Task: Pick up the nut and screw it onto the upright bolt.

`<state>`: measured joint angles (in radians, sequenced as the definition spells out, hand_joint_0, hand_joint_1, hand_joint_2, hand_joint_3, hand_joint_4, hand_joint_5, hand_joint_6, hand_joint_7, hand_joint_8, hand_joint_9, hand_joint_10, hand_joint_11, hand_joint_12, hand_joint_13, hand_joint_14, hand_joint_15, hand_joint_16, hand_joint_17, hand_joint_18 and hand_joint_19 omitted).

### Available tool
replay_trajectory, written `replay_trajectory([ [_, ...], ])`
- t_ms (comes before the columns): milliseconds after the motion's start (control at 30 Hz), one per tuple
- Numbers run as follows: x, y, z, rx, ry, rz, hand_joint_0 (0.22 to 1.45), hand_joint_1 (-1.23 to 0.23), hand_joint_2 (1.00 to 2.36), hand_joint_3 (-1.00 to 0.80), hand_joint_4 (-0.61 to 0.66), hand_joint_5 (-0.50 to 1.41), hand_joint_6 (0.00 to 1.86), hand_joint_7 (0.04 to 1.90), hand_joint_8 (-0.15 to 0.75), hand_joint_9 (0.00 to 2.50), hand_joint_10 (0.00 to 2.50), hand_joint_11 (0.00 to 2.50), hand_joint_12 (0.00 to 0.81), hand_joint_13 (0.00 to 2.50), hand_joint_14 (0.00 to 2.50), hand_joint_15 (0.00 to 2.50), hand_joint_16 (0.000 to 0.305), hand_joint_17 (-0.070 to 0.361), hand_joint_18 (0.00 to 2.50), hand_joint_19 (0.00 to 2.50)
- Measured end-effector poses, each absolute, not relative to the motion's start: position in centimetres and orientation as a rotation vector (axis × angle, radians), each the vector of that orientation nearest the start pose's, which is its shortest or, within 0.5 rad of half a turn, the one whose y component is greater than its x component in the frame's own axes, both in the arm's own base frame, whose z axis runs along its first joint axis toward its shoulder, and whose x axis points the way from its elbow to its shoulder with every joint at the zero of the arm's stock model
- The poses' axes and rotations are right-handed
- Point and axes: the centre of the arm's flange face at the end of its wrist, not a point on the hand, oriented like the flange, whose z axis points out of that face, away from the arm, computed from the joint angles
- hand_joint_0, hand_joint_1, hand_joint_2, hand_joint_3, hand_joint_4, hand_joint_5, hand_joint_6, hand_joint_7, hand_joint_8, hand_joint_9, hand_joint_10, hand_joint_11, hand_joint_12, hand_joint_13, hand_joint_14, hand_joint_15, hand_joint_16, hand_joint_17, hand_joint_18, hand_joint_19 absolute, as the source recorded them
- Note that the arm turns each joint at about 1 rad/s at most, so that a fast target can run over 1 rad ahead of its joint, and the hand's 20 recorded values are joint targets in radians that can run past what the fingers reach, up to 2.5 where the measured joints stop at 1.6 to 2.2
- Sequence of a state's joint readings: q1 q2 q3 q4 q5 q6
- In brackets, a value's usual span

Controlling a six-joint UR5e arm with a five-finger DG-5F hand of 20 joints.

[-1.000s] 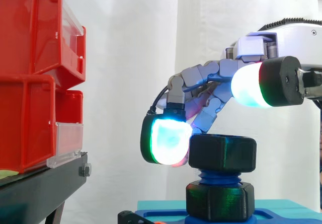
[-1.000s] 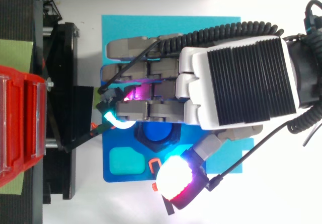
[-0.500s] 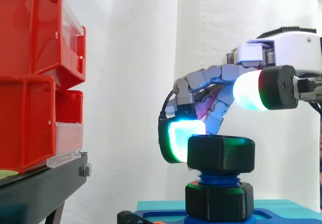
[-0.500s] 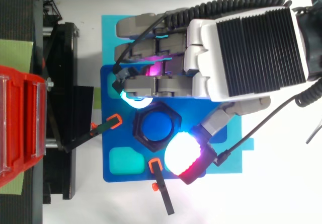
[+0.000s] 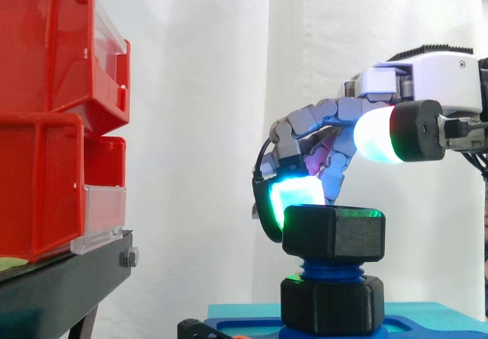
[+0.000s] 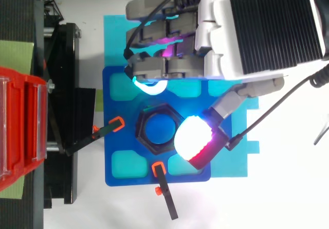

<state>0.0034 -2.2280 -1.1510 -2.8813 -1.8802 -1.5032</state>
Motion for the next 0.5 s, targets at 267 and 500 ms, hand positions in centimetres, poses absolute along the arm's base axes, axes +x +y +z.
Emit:
replay_trajectory([
  [267,74.2,-10.0,31.9,-0.208,1.516,0.302,0.53,-0.1,1.0,-0.5,0.24,-0.1,0.5,0.8,0.249,0.87,0.0,0.0,0.247,0.64,0.0,0.0,0.025,0.055,0.34,0.0],
  [500,74.6,-9.2,32.1,-0.218,1.486,0.305,0.53,-0.09,1.0,-0.5,0.22,-0.12,0.5,0.72,0.236,0.8,0.0,0.0,0.259,0.58,0.0,0.0,0.028,0.063,0.28,0.0],
])
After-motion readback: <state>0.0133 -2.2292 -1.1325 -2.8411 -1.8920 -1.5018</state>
